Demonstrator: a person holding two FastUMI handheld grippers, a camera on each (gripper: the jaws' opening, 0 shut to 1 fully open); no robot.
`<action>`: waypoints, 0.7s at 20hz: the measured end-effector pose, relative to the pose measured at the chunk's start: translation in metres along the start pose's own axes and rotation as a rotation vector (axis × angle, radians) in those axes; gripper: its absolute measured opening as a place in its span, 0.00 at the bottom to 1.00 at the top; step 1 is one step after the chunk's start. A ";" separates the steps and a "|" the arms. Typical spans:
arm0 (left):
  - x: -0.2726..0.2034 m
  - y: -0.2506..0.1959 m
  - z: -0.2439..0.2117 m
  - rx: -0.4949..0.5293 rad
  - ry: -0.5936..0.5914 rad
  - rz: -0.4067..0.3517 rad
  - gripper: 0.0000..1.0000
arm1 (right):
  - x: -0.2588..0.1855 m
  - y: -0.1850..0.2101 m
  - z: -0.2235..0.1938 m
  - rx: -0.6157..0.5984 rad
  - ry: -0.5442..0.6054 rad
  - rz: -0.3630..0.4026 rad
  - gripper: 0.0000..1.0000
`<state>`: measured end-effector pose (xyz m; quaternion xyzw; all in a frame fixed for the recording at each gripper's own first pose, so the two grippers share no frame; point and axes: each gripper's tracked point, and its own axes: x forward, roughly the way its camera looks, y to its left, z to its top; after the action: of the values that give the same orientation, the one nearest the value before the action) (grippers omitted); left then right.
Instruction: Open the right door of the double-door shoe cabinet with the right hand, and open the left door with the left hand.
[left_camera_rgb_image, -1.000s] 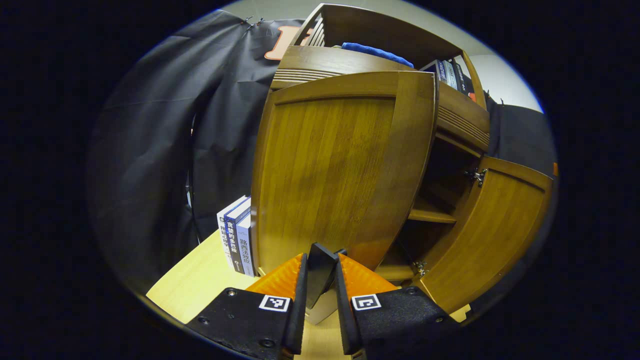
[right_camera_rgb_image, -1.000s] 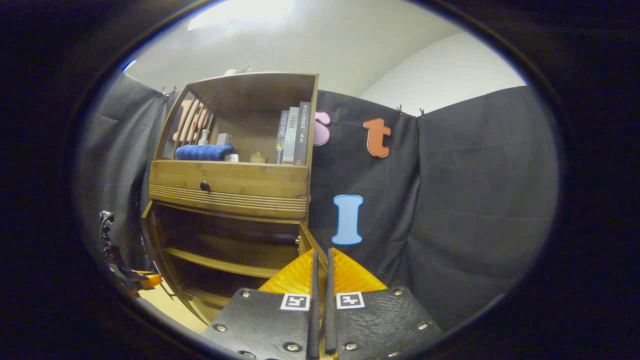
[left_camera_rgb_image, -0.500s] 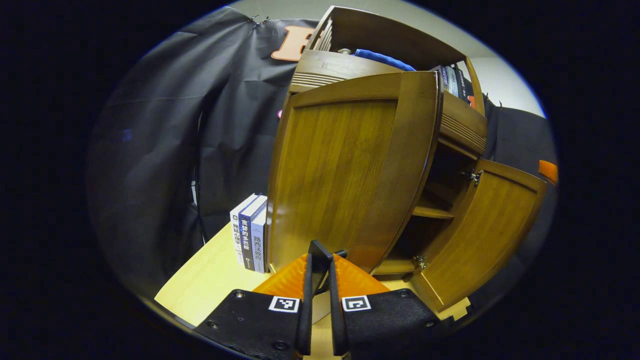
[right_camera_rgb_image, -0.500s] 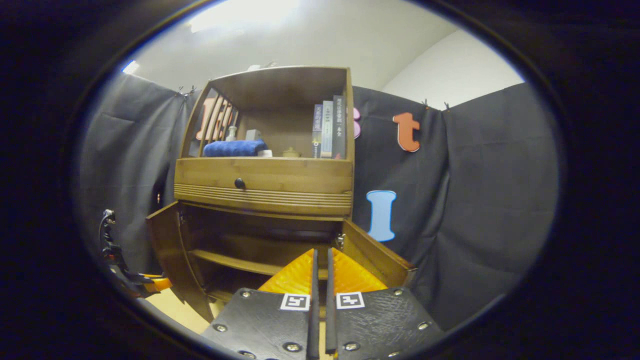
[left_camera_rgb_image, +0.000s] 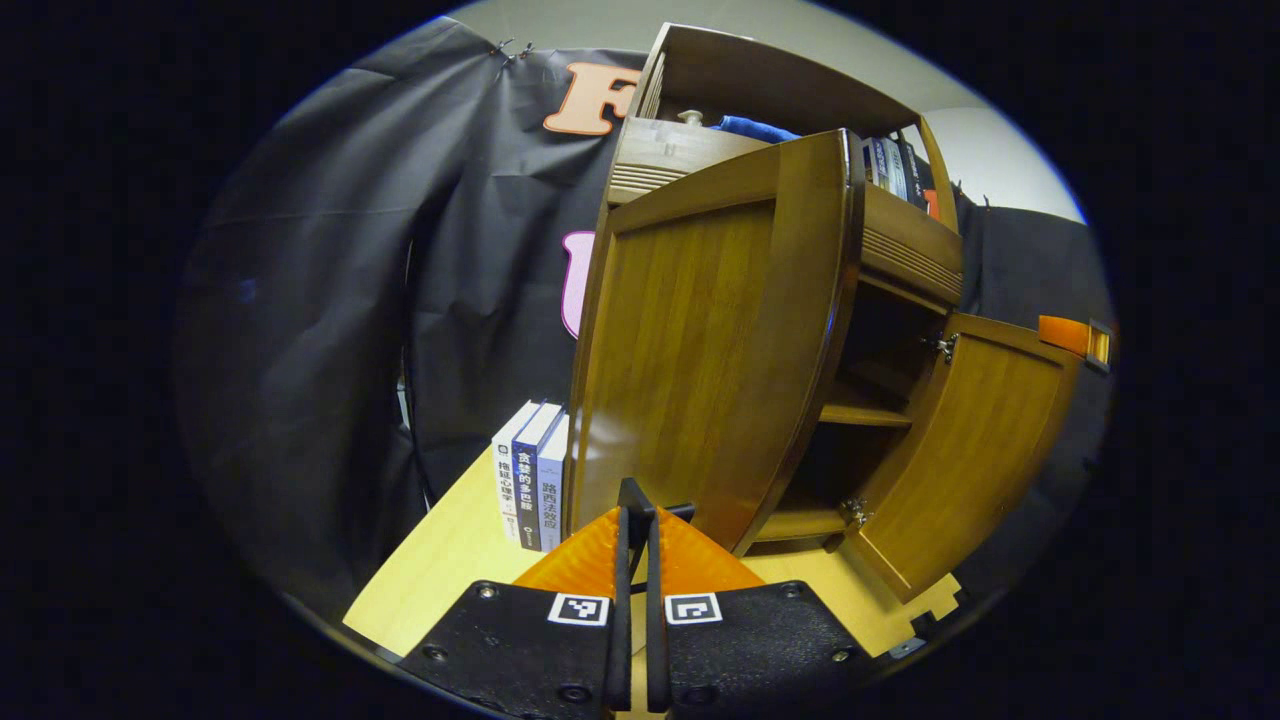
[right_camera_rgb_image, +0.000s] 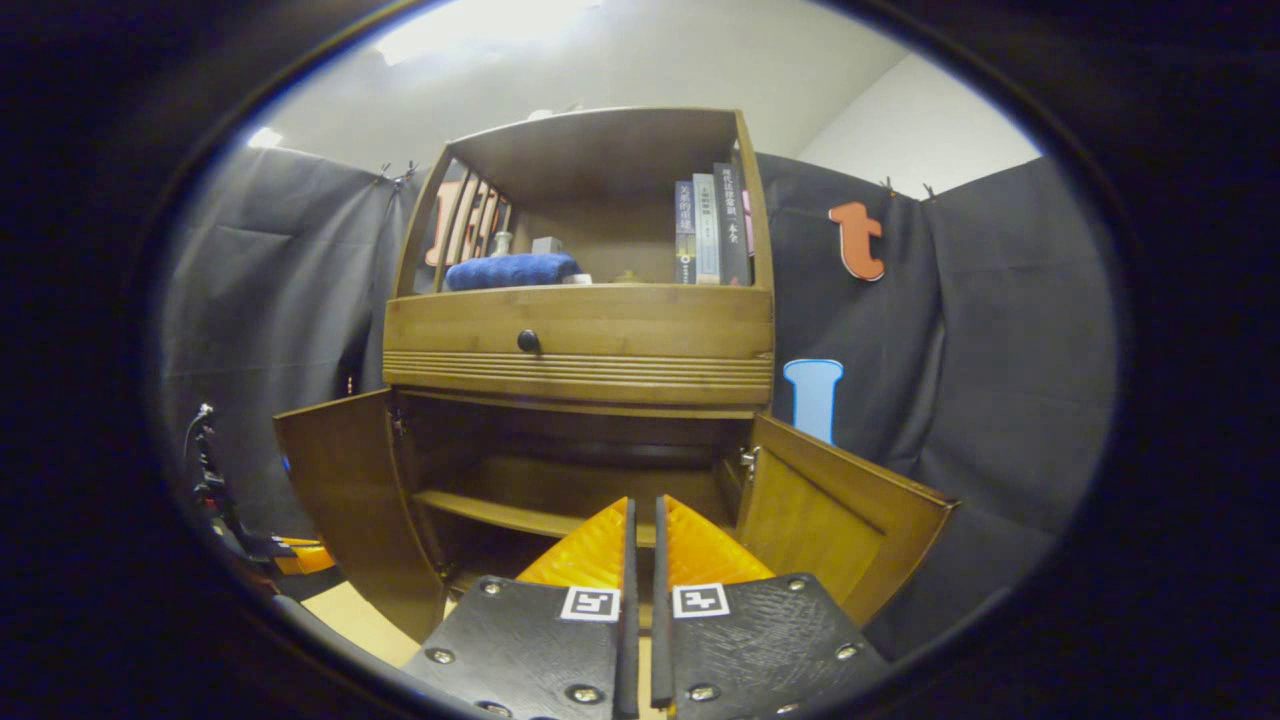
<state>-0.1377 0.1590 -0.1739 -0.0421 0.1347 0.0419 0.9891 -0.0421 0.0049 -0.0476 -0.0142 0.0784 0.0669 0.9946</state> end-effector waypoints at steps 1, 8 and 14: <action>-0.002 0.006 0.001 0.006 -0.004 0.001 0.05 | 0.002 0.003 -0.001 0.002 0.001 0.003 0.05; -0.009 0.039 0.007 0.031 -0.025 0.012 0.00 | 0.017 0.032 -0.011 0.026 0.022 0.061 0.05; -0.011 0.059 0.009 0.070 -0.042 0.014 0.00 | 0.022 0.045 -0.026 0.025 0.054 0.083 0.05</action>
<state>-0.1514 0.2181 -0.1662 -0.0057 0.1154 0.0452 0.9923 -0.0307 0.0515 -0.0776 -0.0003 0.1067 0.1068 0.9885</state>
